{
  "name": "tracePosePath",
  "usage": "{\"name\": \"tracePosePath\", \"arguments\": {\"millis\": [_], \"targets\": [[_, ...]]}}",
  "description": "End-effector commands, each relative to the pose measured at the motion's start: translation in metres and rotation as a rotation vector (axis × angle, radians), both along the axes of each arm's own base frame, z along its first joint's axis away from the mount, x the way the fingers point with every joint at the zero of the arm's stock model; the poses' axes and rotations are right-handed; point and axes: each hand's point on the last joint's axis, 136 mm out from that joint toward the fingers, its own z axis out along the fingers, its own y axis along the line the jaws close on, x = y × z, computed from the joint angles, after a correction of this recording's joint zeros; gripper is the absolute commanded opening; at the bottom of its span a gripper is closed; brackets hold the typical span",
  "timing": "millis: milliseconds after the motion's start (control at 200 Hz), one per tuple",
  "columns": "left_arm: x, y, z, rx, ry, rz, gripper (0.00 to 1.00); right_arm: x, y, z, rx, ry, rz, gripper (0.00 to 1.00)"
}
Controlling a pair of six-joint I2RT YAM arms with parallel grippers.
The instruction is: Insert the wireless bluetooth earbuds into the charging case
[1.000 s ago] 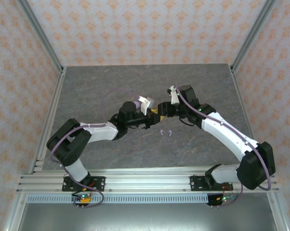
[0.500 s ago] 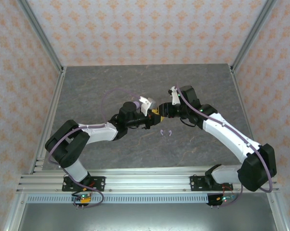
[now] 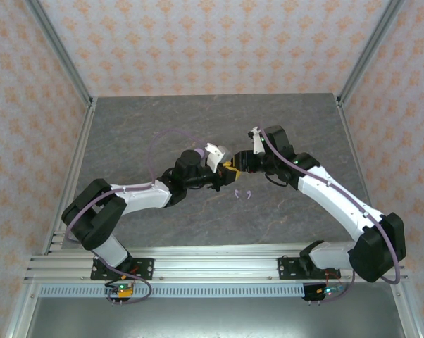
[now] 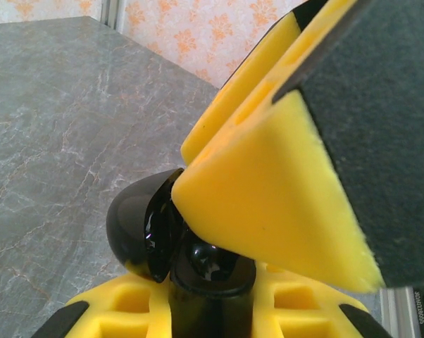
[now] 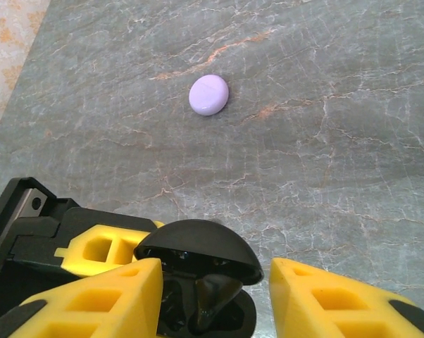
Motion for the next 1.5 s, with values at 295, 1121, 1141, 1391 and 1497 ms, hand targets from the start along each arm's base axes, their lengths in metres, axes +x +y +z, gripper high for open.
{"name": "tracePosePath", "arguments": {"millis": [295, 1121, 1141, 1391, 1497], "targets": [[-0.002, 0.001, 0.017, 0.001, -0.063, 0.007, 0.17, 0.004, -0.008, 0.011, -0.027, -0.011, -0.057, 0.39], [-0.002, 0.014, 0.007, 0.065, -0.039, 0.058, 0.17, 0.015, -0.049, 0.024, -0.118, -0.070, -0.275, 0.39], [-0.003, 0.015, 0.007, 0.070, -0.038, 0.062, 0.17, 0.016, -0.053, 0.023, -0.137, -0.068, -0.293, 0.39], [-0.019, 0.037, 0.016, 0.110, -0.037, 0.091, 0.17, 0.020, -0.069, -0.013, -0.224, 0.050, -0.326, 0.39], [-0.027, 0.050, 0.023, 0.122, -0.034, 0.118, 0.17, 0.017, -0.056, -0.031, -0.210, 0.116, -0.260, 0.39]]}}
